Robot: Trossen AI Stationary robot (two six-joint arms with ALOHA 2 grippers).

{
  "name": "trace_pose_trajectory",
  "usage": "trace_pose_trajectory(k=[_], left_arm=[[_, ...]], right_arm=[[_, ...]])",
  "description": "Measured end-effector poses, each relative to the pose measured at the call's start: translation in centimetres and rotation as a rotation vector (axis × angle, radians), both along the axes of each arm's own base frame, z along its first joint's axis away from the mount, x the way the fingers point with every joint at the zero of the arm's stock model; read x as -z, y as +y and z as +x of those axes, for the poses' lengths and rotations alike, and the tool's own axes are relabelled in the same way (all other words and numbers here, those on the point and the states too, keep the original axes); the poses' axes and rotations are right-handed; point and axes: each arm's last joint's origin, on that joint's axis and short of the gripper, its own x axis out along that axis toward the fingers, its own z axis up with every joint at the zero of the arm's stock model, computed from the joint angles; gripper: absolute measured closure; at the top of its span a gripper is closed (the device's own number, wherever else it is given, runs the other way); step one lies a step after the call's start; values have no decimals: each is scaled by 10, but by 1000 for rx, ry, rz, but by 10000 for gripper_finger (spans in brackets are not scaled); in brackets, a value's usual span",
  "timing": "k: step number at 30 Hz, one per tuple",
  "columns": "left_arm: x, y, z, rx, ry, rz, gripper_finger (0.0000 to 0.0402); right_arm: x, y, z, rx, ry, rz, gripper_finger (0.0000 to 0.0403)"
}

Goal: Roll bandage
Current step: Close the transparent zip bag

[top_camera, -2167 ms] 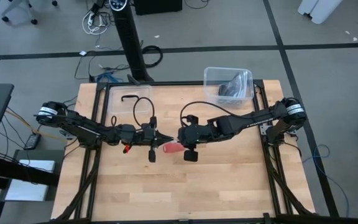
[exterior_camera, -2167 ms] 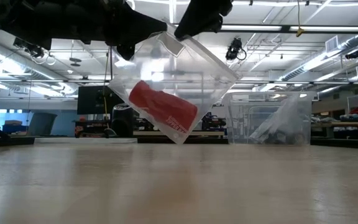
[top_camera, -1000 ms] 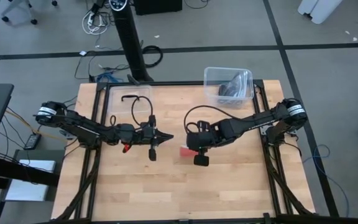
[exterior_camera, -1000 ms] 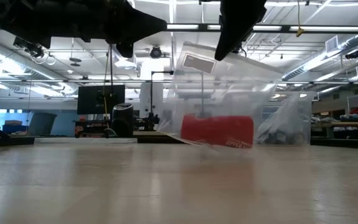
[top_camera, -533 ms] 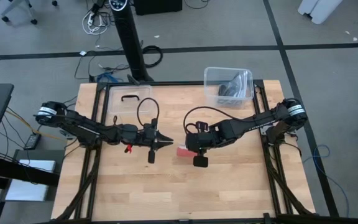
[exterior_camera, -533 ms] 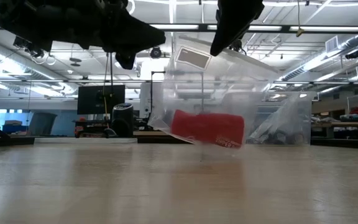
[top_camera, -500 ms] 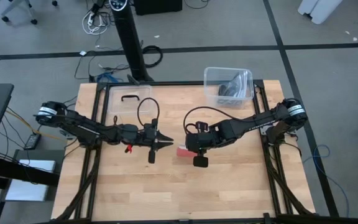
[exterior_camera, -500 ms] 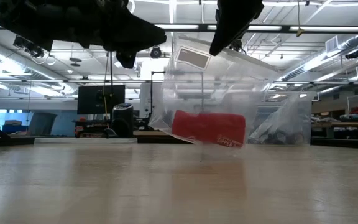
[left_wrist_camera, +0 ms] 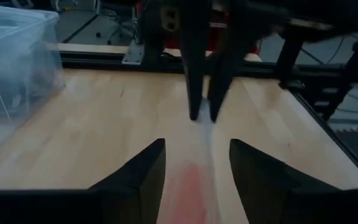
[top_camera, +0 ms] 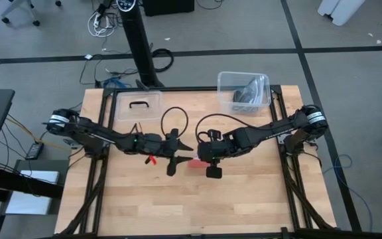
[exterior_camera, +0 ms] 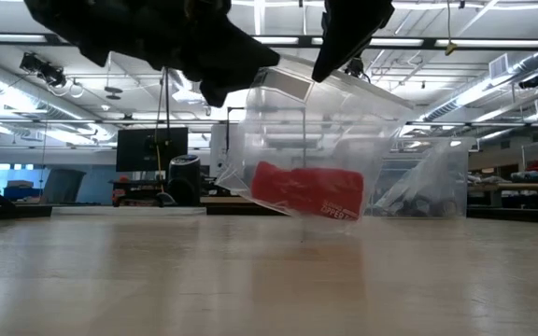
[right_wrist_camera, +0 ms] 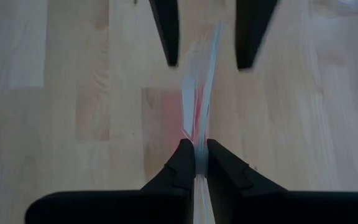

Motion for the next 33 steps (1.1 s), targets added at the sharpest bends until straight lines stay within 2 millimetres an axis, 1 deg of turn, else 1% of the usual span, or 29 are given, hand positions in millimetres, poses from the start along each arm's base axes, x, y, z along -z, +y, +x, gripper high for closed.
trace_pose_trajectory(k=[3,6,9,13,14,15,19,26,28,31,33], left_arm=[[1,1,8,-4,-2,-20,222],[2,-1,15,16,4,-17,241],[6,-3,21,50,12,-12,284],[10,-1,24,50,24,18,368],[10,0,24,45,19,18,385],[9,1,25,42,11,17,392],[6,2,25,37,-18,18,399],[8,3,24,35,-18,18,400],[8,3,24,35,-13,18,401],[9,3,24,36,-12,19,401],[9,3,24,36,-12,19,401]], right_arm=[[0,0,0,-2,0,-1,381],[0,0,0,-6,1,-4,381],[0,0,0,-7,-1,-3,380],[0,0,0,-7,-4,-2,378],[0,0,0,-7,-5,-2,377],[0,0,1,-7,-5,-1,374],[0,0,1,1,-6,3,351],[-2,0,0,21,-12,17,289],[-8,-1,-2,38,-17,11,271],[-24,-2,-7,83,-31,-17,246],[-31,-2,-10,101,-26,-24,234]])
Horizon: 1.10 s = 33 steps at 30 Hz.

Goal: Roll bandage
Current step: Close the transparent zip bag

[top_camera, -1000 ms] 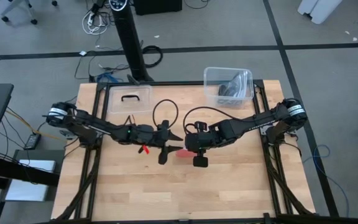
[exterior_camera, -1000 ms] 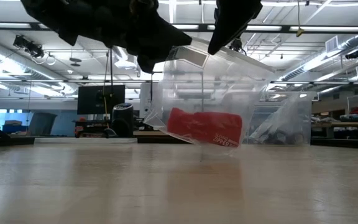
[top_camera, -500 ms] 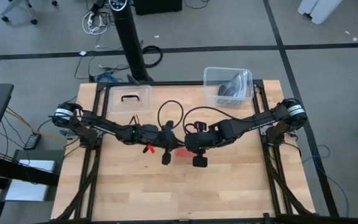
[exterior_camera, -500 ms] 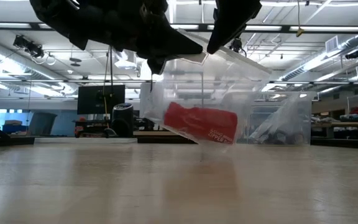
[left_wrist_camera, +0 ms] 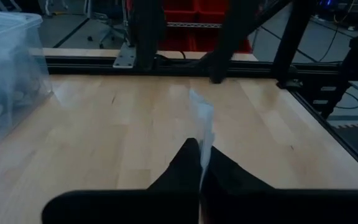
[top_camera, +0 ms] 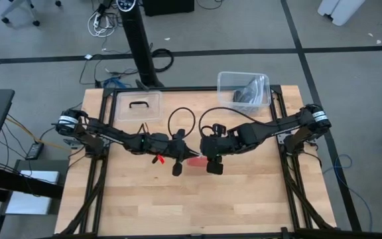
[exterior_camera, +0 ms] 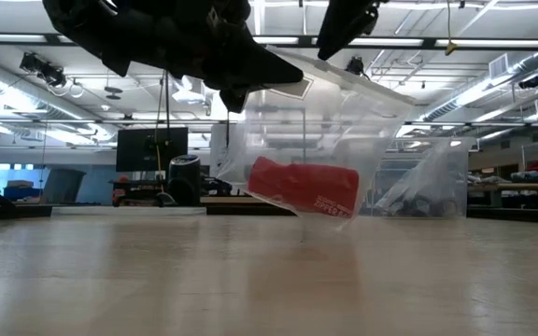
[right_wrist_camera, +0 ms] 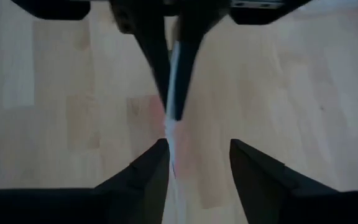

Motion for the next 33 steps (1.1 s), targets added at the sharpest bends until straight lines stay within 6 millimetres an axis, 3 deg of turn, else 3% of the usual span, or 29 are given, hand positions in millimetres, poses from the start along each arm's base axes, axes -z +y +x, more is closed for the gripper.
trace_pose_trajectory(k=[11,26,33], left_arm=[[-1,0,0,-2,-7,0,401],[-2,0,0,-3,-18,-1,401],[-2,0,0,-3,-19,-1,401]], right_arm=[[5,9,6,19,-17,34,237],[17,9,5,12,30,34,304],[22,9,5,14,38,39,317]])
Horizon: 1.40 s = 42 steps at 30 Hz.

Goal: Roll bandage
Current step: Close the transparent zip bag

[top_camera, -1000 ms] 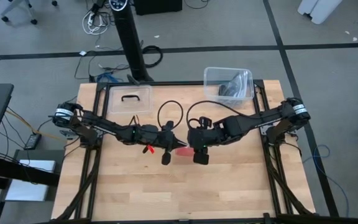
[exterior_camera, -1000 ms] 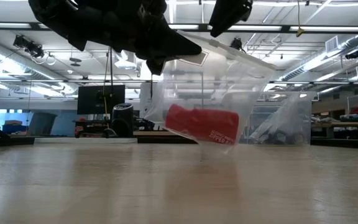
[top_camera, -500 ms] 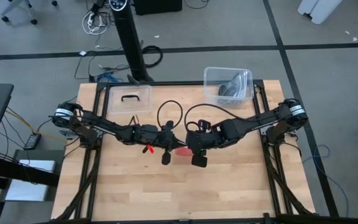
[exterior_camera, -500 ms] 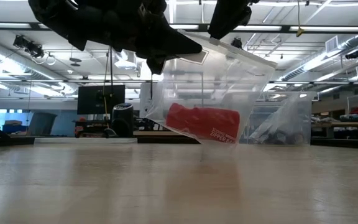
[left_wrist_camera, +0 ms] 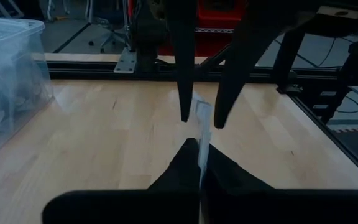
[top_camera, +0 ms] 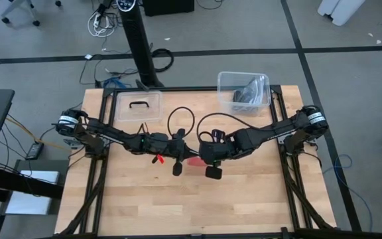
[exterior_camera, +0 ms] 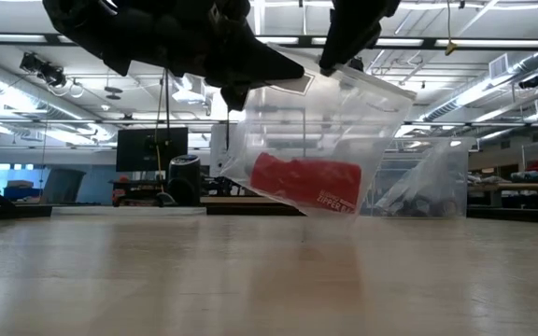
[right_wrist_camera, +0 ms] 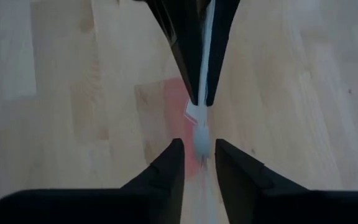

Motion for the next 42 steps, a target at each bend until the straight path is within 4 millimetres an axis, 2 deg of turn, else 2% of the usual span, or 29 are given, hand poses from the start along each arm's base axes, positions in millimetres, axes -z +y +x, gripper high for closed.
trace_pose_trajectory(k=[9,14,24,30,38,42], left_arm=[[-1,0,0,0,-6,-1,401],[-1,0,0,0,-6,-1,401],[0,0,0,0,-3,0,401],[0,0,0,-4,-3,0,401],[-2,0,0,-11,-15,0,401],[-1,0,0,-13,-14,0,401]], right_arm=[[-1,0,1,-9,-11,12,342],[-8,1,2,-24,-27,27,358],[-9,-1,1,-23,-6,31,362],[-9,-1,0,-23,7,25,399],[-7,-2,-4,-13,43,14,399],[-9,1,-7,3,35,-20,373]])
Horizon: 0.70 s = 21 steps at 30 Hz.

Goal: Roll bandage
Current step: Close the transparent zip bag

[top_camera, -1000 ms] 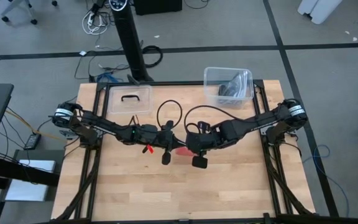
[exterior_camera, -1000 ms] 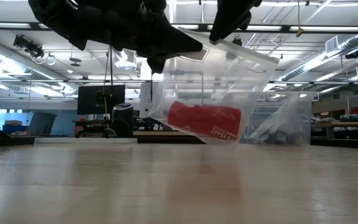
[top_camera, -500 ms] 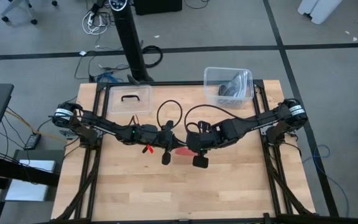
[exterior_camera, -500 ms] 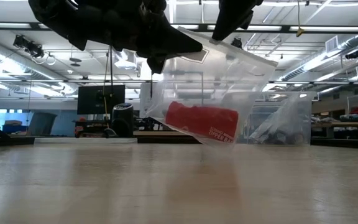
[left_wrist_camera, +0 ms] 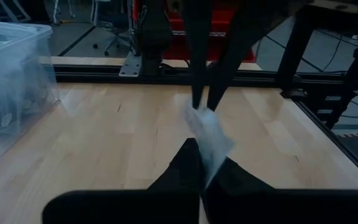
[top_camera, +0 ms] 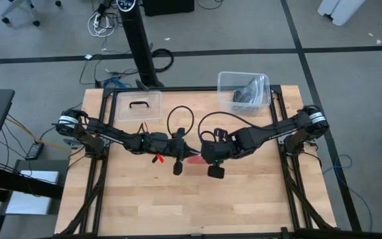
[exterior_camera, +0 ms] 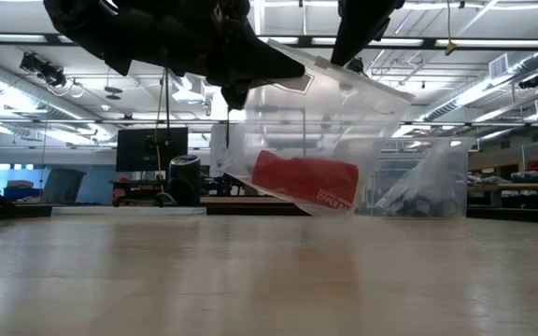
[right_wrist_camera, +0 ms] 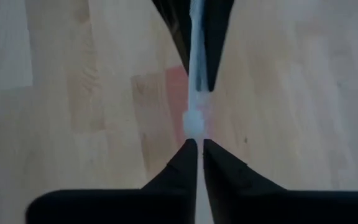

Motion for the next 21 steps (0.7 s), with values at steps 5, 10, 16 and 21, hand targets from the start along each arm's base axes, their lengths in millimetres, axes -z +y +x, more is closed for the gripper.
trace_pose_trajectory(k=[5,10,16,21], left_arm=[[0,0,0,0,1,-1,401],[0,0,0,-1,2,-1,401],[0,0,0,-13,2,0,401],[0,2,0,-18,2,-4,401]], right_arm=[[-6,4,-6,37,-35,-22,318],[-9,7,-5,36,-72,-31,274],[-7,9,-1,39,-84,-25,267],[-8,9,1,35,-105,-25,286]])
